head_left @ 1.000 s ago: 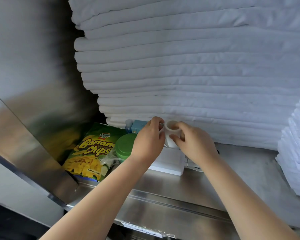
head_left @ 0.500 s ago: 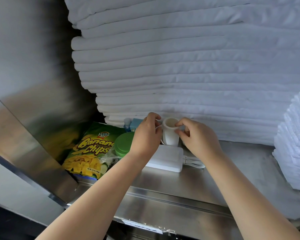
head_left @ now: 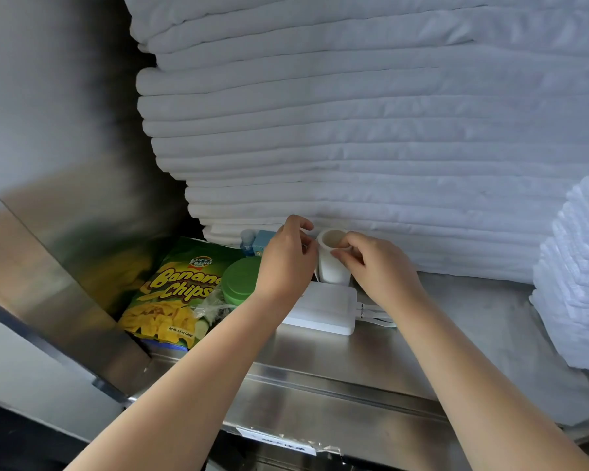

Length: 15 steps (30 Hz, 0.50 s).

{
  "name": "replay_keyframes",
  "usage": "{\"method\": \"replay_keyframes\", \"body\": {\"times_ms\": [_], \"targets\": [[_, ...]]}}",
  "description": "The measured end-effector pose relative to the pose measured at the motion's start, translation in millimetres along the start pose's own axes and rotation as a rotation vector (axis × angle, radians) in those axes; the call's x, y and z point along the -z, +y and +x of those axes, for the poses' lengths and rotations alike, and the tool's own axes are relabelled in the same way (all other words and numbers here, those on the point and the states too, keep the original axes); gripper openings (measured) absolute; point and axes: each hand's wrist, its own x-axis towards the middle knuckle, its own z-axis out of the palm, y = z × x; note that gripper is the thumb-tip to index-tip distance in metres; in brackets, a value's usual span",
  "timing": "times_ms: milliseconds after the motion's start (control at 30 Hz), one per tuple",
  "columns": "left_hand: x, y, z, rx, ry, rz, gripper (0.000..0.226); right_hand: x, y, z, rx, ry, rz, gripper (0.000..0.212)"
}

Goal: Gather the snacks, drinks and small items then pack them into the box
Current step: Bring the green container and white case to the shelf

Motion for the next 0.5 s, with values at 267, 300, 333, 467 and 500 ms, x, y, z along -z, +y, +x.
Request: {"method": "replay_keyframes", "body": {"times_ms": [267,300,333,467,500], "targets": [[0.2,2.1,1.2,0.001,0.015,-0.017,0.02,-6.4,-8.7,-5.6,0.016,0.026,0.023,0.022],[0.4,1.5,1.2,0.001,0.015,-0.017,0.02,-5.5,-6.7,-7.6,0.035,0.0,0.023,0.024],[0.7,0.8,1.0,-0.001,0.014,-0.017,0.02,-4.8,-4.0,-9.5,0.054,-0.025,0.014,0.024],[0.7,0.8,1.1,-0.015,0.014,-0.024,0.022,-5.6,1.4,-11.6,0.06,-0.008,-0.054,0.02],[0.6,1.3,1.4,-0.014,0.013,-0.028,0.022,-5.9,0.3,-10.3,0.045,0.007,-0.053,0.02]]}}
